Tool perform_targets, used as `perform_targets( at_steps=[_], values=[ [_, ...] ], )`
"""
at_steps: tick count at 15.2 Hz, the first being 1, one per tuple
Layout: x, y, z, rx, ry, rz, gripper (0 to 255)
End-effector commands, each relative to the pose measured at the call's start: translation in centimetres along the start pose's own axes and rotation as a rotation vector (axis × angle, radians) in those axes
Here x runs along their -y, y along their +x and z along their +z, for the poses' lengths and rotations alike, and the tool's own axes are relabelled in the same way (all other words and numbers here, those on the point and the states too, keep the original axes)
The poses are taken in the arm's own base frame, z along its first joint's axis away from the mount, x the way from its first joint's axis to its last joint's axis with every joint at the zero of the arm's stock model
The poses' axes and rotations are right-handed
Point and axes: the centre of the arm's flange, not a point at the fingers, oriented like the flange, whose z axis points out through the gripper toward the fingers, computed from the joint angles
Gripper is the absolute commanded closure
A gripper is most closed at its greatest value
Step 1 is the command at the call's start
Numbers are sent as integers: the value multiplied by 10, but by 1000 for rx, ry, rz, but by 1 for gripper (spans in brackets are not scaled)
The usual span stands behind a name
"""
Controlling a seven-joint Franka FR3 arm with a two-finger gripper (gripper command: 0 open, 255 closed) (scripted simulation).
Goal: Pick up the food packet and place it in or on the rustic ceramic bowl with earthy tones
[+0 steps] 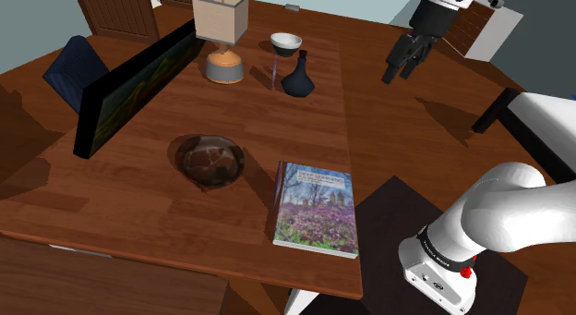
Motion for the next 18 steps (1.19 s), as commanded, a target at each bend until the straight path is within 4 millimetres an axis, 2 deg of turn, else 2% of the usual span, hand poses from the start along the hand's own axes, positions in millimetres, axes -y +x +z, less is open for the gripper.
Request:
perform_targets(
  at_steps=[1, 9, 18],
  values=[
    [0, 0, 0, 0, 0, 0, 0],
    [88, -1, 68, -21, -44, 218, 0],
    [181, 22, 148, -44, -93, 463, 0]
  ],
)
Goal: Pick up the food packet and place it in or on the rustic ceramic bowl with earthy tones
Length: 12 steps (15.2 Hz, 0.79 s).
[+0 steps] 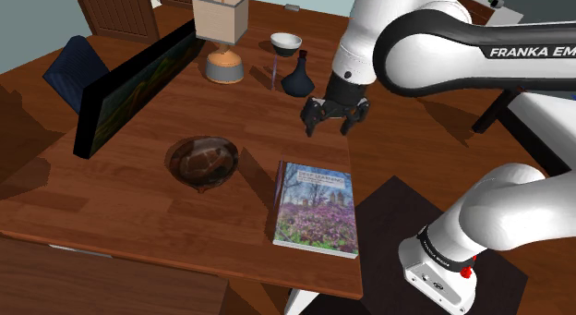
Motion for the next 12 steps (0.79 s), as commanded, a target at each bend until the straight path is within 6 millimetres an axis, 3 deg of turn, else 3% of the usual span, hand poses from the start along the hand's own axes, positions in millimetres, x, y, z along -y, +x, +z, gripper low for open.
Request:
perform_targets(
  at_steps=[1, 8, 12],
  values=[
    [20, -3, 17, -5, -9, 60, 0],
    [97, 0, 77, -22, -48, 251, 0],
    [103, 1, 99, -24, -52, 270, 0]
  ],
)
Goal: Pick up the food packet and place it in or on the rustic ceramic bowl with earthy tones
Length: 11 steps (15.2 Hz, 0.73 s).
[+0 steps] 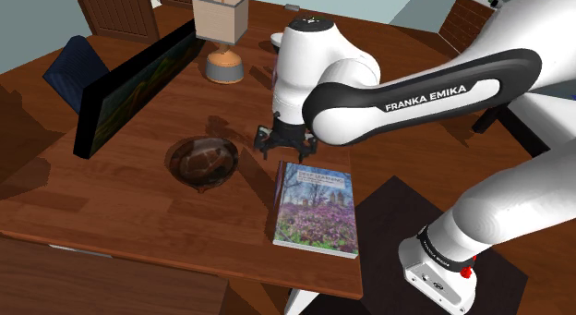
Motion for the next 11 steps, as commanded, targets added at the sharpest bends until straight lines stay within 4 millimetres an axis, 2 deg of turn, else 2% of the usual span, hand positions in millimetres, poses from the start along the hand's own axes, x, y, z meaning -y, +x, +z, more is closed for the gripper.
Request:
perform_targets(
  at_steps=[1, 5, 11],
  values=[
    [2, 1, 10, 0, 1, 4, 0],
    [2, 1, 29, 0, 1, 4, 0],
    [2, 1, 29, 0, 1, 4, 0]
  ],
)
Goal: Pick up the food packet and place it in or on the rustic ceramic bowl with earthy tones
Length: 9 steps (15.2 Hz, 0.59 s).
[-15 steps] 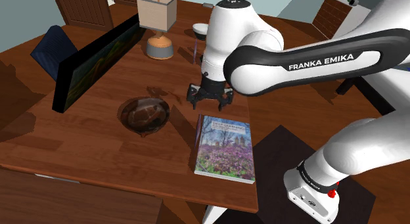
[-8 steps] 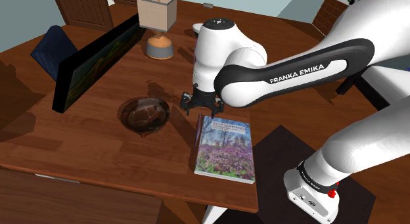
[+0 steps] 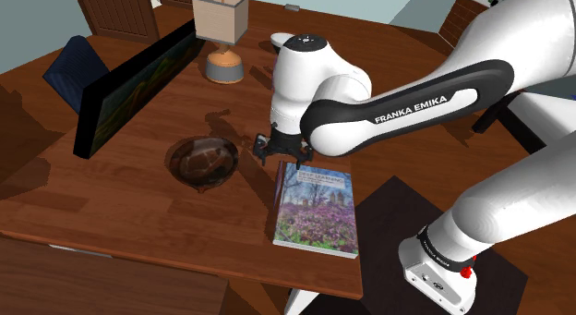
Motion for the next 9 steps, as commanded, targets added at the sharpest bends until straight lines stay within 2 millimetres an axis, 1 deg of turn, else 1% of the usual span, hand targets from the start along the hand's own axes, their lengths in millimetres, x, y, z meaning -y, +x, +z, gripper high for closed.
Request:
perform_targets(
  at_steps=[1, 2, 9],
  values=[
    [0, 0, 0, 0, 0, 0, 0],
    [0, 0, 0, 0, 0, 0, 255],
    [0, 0, 0, 0, 0, 0, 255]
  ],
)
